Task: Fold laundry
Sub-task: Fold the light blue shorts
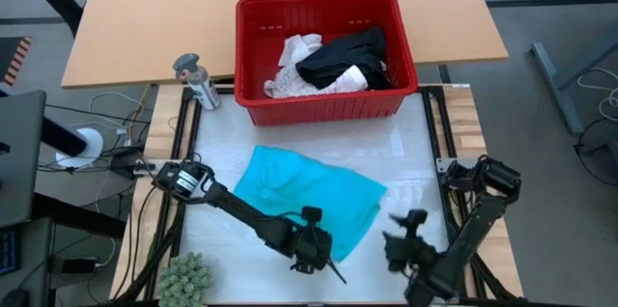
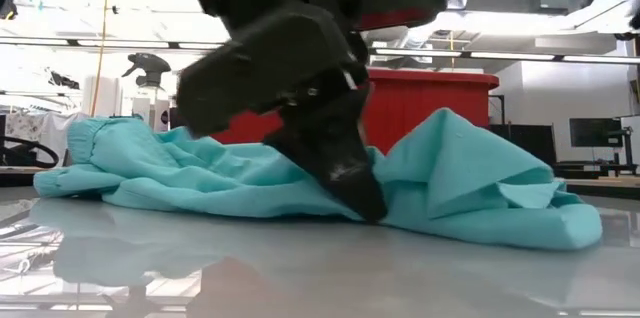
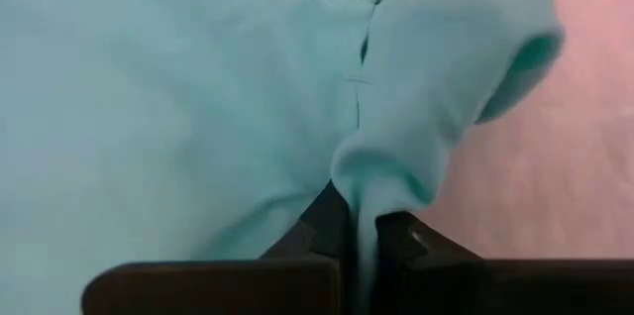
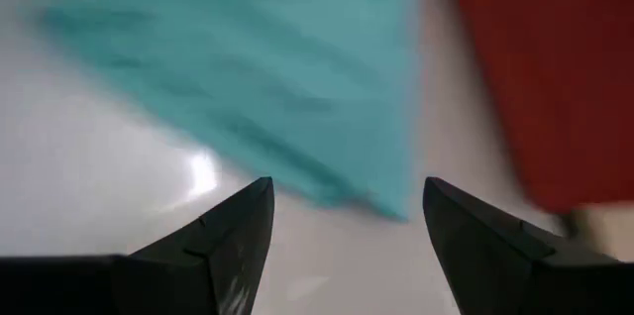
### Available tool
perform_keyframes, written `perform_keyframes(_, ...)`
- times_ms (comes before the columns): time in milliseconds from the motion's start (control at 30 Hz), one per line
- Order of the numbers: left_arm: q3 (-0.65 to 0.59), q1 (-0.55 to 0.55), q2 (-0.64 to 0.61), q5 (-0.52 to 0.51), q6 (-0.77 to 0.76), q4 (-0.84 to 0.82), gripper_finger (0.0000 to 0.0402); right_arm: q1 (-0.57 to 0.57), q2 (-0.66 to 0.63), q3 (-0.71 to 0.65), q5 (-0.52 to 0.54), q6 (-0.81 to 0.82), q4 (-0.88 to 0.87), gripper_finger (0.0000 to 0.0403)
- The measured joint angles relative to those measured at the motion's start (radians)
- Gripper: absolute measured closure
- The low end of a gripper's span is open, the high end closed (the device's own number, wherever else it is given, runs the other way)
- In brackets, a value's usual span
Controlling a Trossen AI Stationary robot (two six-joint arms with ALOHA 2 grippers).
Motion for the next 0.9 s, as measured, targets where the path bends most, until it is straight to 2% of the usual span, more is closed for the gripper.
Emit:
perform_keyframes(67,0.000,-0.009,0.000,0.000,-0.027,0.001,0.0401,-0.046,-0.014,-0.021,0.028,0.090,-0.017,0.0117)
perform_keyframes(200,0.000,-0.026,-0.002,-0.017,-0.045,0.003,0.0401,-0.167,-0.106,-0.088,-0.006,-0.025,0.131,0.0117)
perform_keyframes(333,0.001,-0.043,-0.002,0.020,-0.048,-0.018,0.0401,-0.292,-0.220,-0.174,-0.078,-0.102,0.223,0.0117)
perform_keyframes(467,0.002,-0.064,-0.005,0.019,-0.057,-0.059,0.0401,-0.436,-0.368,-0.279,-0.201,-0.218,0.361,0.0117)
perform_keyframes(633,0.003,-0.087,-0.005,0.014,-0.053,-0.108,0.0401,-0.636,-0.541,-0.455,-0.431,-0.411,0.687,0.0117)
perform_keyframes(767,0.003,-0.098,-0.005,-0.021,-0.066,-0.113,0.0401,-0.741,-0.576,-0.582,-0.533,-0.493,0.915,0.0117)
perform_keyframes(900,0.003,-0.099,-0.005,-0.026,-0.068,-0.115,0.0401,-0.786,-0.526,-0.640,-0.630,-0.541,1.078,0.0117)
